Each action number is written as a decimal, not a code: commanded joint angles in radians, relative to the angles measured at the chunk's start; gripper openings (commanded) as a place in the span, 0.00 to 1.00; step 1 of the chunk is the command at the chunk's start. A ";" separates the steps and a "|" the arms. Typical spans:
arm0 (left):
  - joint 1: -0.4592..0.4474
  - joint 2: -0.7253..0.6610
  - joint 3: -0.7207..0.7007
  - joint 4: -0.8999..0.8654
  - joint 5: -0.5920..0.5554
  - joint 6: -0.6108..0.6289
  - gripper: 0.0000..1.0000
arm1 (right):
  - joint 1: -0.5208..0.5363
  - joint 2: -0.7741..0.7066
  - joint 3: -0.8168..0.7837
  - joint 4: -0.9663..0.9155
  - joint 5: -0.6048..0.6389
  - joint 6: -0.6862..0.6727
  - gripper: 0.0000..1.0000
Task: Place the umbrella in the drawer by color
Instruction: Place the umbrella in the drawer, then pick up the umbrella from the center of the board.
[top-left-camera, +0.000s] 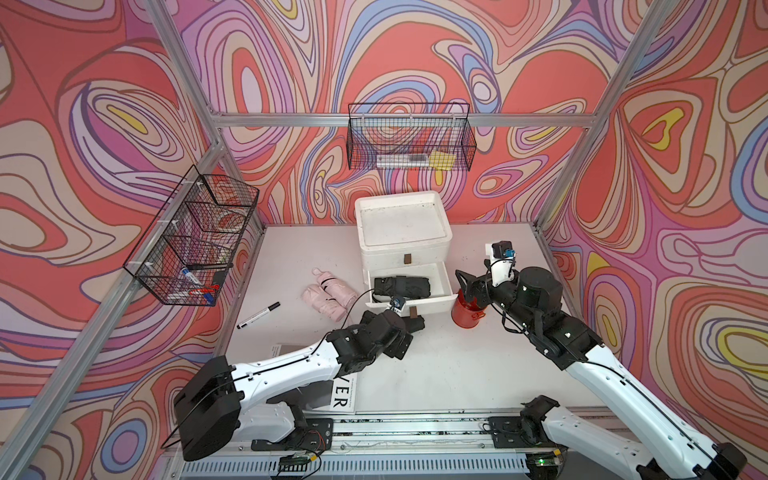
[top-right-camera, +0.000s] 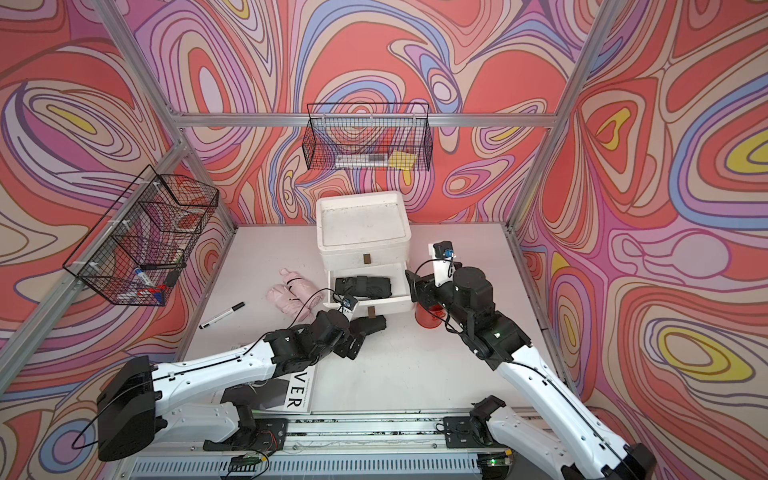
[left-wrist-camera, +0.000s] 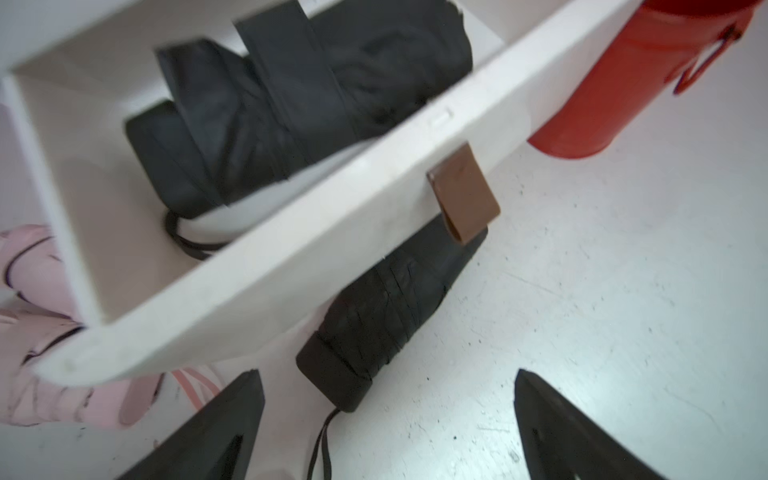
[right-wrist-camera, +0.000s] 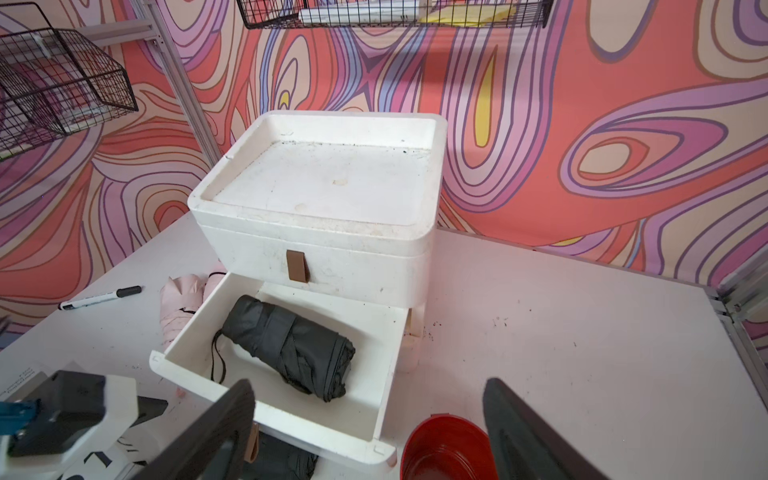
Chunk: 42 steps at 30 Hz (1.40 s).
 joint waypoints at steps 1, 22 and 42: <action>0.013 0.082 0.052 -0.095 0.097 0.040 0.99 | -0.005 -0.036 -0.036 0.005 0.025 -0.042 0.89; 0.074 0.496 0.225 -0.109 0.307 -0.001 0.98 | -0.004 -0.110 -0.056 0.008 -0.027 -0.050 0.89; -0.147 0.388 0.309 -0.235 0.060 -0.055 0.99 | -0.004 -0.181 -0.020 -0.058 -0.056 -0.031 0.89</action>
